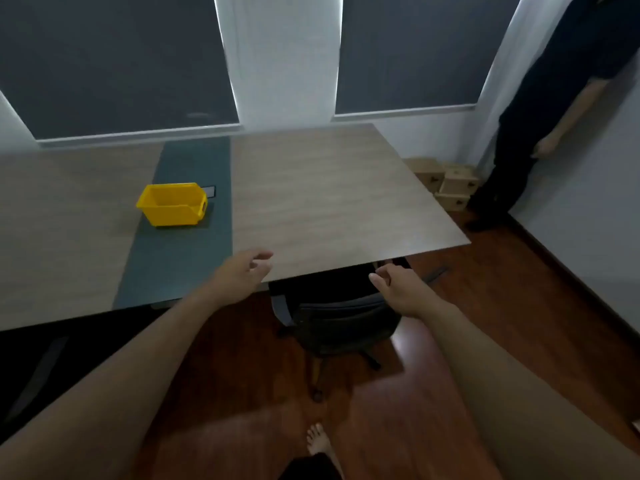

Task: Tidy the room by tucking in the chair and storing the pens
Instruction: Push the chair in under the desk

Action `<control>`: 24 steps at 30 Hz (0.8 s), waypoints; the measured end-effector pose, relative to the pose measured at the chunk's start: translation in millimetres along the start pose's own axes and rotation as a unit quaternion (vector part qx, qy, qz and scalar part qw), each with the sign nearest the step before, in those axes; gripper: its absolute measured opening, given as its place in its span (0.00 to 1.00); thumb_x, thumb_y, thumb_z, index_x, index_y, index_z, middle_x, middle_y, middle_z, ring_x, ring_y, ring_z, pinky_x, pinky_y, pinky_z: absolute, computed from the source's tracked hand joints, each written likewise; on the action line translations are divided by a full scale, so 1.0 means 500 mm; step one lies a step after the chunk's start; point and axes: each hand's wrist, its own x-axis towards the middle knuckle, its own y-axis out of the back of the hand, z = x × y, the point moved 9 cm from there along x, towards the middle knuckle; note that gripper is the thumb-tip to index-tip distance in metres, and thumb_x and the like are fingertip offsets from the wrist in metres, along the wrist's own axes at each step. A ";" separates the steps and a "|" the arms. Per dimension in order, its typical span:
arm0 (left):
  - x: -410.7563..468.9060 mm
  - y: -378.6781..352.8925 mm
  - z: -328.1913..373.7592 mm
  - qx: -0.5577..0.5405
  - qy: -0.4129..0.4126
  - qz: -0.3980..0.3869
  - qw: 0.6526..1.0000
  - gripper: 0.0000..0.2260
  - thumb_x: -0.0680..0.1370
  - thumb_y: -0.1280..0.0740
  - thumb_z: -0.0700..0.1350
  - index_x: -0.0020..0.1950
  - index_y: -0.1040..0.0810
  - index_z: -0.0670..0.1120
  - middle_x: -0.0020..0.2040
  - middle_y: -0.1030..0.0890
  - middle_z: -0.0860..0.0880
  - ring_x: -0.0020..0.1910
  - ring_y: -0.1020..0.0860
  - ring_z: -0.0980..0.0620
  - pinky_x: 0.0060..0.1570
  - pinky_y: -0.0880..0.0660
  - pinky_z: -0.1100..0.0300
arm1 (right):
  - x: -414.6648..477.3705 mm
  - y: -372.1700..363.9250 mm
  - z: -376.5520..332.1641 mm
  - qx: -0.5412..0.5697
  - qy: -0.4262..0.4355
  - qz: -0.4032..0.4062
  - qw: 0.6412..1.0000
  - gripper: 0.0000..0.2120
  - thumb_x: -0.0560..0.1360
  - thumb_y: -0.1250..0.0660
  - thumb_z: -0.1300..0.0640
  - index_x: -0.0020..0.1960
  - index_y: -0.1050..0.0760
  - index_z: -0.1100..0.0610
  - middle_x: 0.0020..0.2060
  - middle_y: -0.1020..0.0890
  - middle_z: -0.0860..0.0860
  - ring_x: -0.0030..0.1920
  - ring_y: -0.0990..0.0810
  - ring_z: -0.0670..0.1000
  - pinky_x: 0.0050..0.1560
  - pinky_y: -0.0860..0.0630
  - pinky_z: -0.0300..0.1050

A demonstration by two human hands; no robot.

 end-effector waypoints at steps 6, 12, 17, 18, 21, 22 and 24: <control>0.084 -0.197 0.049 -0.005 -0.007 -0.080 0.997 0.19 0.88 0.38 0.51 0.78 0.25 0.47 0.75 0.22 0.48 0.74 0.25 0.48 0.70 0.27 0.56 | 0.085 -0.020 0.093 -0.084 -0.022 -0.003 0.996 0.20 0.84 0.47 0.35 0.53 0.24 0.48 0.44 0.22 0.47 0.52 0.22 0.57 0.49 0.23 0.53; 0.148 -0.367 0.033 0.015 0.003 -0.164 0.986 0.21 0.88 0.43 0.57 0.75 0.22 0.49 0.70 0.19 0.49 0.69 0.22 0.48 0.68 0.24 0.51 | 0.155 -0.047 0.161 -0.142 -0.040 -0.039 0.988 0.22 0.87 0.47 0.41 0.53 0.21 0.55 0.53 0.17 0.56 0.61 0.21 0.62 0.66 0.27 0.60; 0.157 -0.430 0.001 0.177 0.008 -0.090 0.980 0.29 0.84 0.53 0.69 0.66 0.16 0.61 0.55 0.14 0.56 0.50 0.15 0.51 0.43 0.18 0.55 | 0.175 -0.103 0.194 -0.216 -0.025 -0.060 0.974 0.23 0.87 0.53 0.45 0.54 0.20 0.50 0.54 0.16 0.48 0.60 0.19 0.53 0.78 0.37 0.57; 0.159 -0.427 0.003 0.187 0.006 -0.063 0.980 0.29 0.84 0.53 0.70 0.64 0.15 0.62 0.55 0.13 0.57 0.49 0.15 0.53 0.40 0.19 0.56 | 0.178 -0.101 0.193 -0.242 -0.007 -0.035 0.970 0.24 0.86 0.54 0.46 0.51 0.20 0.49 0.52 0.15 0.47 0.56 0.18 0.51 0.74 0.33 0.56; 0.169 -0.419 0.007 0.204 -0.004 -0.017 0.979 0.26 0.83 0.50 0.69 0.59 0.13 0.63 0.54 0.12 0.59 0.48 0.14 0.56 0.37 0.20 0.58 | 0.194 -0.103 0.196 -0.286 0.034 -0.015 0.957 0.23 0.83 0.52 0.45 0.50 0.18 0.46 0.48 0.13 0.46 0.49 0.17 0.50 0.59 0.26 0.51; 0.174 -0.417 0.006 0.204 -0.004 -0.011 0.979 0.26 0.83 0.50 0.68 0.59 0.13 0.63 0.53 0.12 0.60 0.48 0.15 0.57 0.36 0.21 0.58 | 0.203 -0.104 0.199 -0.288 0.039 -0.021 0.957 0.22 0.83 0.51 0.45 0.52 0.17 0.46 0.49 0.13 0.45 0.49 0.16 0.50 0.57 0.27 0.51; 0.190 -0.414 0.001 0.205 0.002 0.002 0.979 0.24 0.83 0.48 0.68 0.58 0.13 0.63 0.54 0.12 0.60 0.49 0.14 0.57 0.35 0.22 0.59 | 0.224 -0.098 0.200 -0.290 0.045 -0.019 0.956 0.22 0.82 0.49 0.44 0.57 0.16 0.45 0.52 0.13 0.45 0.51 0.16 0.49 0.59 0.27 0.51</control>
